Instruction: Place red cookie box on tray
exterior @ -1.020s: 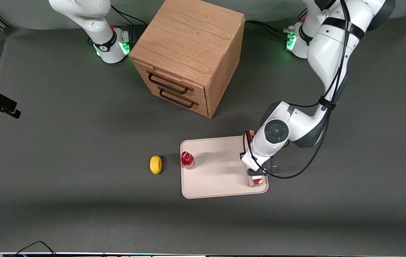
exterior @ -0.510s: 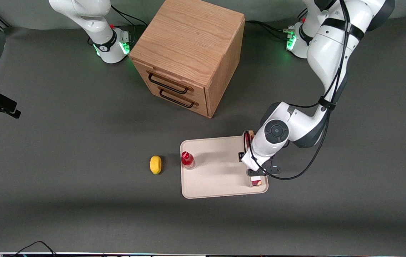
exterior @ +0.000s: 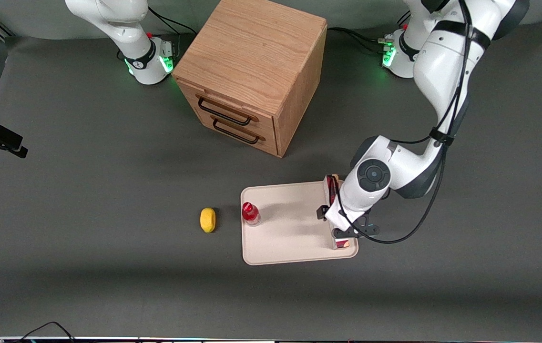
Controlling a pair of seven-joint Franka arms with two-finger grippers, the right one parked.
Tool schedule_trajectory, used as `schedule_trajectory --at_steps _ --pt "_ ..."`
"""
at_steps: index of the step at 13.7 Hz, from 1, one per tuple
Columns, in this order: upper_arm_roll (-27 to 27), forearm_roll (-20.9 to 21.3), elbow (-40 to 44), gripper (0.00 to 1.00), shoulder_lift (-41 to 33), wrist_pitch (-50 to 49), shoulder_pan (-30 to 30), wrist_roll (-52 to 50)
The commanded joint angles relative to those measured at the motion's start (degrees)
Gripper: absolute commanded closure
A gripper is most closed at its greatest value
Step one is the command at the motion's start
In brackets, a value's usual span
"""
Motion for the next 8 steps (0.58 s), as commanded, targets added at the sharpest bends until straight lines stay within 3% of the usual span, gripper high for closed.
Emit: schedule_trajectory --at_steps 1,3,6,8 --pt "0.3 -0.4 0.4 0.0 -9.0 -12.4 1.8 4.4" --pt "0.5 -3.4 1.0 0.0 -13.6 -22.2 3.1 4.8" --pt "1.0 -4.1 1.0 0.0 -20.4 -32.6 4.9 8.8" --pt "5.8 -5.3 0.9 0.0 -25.1 -36.7 4.9 14.3"
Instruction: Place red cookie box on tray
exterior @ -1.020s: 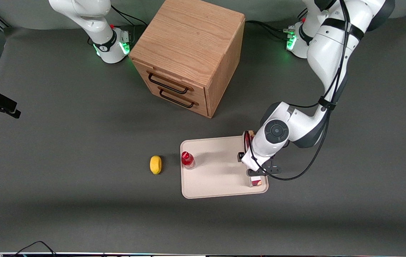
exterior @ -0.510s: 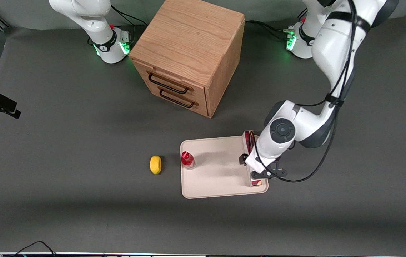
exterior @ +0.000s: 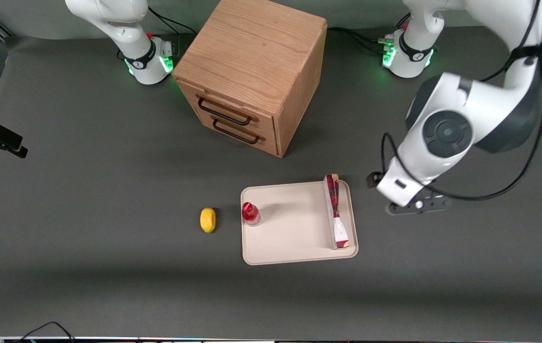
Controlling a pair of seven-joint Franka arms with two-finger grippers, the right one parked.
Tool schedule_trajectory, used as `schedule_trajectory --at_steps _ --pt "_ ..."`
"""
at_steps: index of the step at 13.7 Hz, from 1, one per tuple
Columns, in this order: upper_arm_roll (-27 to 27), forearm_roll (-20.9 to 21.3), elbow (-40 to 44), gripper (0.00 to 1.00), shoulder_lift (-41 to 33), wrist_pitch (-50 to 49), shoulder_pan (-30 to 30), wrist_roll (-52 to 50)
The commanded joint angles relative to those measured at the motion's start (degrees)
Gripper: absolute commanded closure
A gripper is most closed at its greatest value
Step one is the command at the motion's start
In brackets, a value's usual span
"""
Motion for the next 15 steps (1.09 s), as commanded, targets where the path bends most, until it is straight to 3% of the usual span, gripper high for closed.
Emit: schedule_trajectory --at_steps 1,3,6,8,15 --pt "6.0 -3.7 -2.5 0.0 -7.4 -4.2 0.3 7.8" --pt "11.8 -6.4 -3.0 0.0 -11.7 -6.3 0.3 13.1" --pt "16.4 -6.4 -7.1 0.0 -18.0 -7.5 0.4 17.3" --pt "16.5 -6.4 -10.9 0.0 -21.2 -5.7 2.2 17.8" --pt "16.5 -9.6 -12.7 0.0 -20.4 -0.7 4.6 23.5"
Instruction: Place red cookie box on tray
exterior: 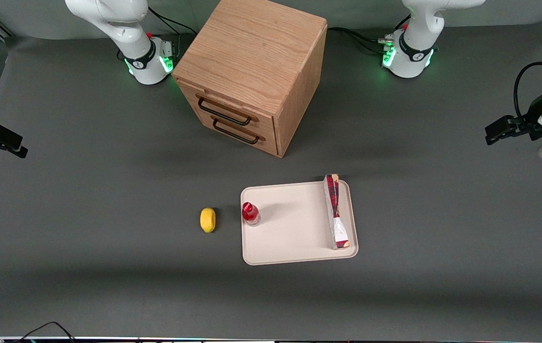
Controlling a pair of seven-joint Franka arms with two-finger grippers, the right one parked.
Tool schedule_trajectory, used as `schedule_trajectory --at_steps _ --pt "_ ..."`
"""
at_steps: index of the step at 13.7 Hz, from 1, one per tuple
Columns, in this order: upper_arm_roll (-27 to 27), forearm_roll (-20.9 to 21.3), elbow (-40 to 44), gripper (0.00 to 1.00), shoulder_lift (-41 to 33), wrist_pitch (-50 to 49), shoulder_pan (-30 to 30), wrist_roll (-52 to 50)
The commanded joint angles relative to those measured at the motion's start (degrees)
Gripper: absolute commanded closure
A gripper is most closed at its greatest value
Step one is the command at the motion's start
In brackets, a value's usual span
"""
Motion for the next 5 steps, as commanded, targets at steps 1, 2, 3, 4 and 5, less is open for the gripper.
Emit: schedule_trajectory --at_steps 1,2,3,4,5 --pt "-0.3 -1.3 -0.4 0.0 -0.6 0.8 -0.2 1.1" --pt "-0.3 -1.3 0.6 0.0 -0.3 0.4 -0.3 1.2" --pt "-0.3 -1.3 2.1 0.0 0.7 -0.2 -0.4 1.1" --pt "-0.3 -1.3 4.0 0.0 1.7 -0.9 -0.4 1.0" --pt "-0.3 -1.3 4.9 0.0 2.3 -2.2 -0.4 1.1"
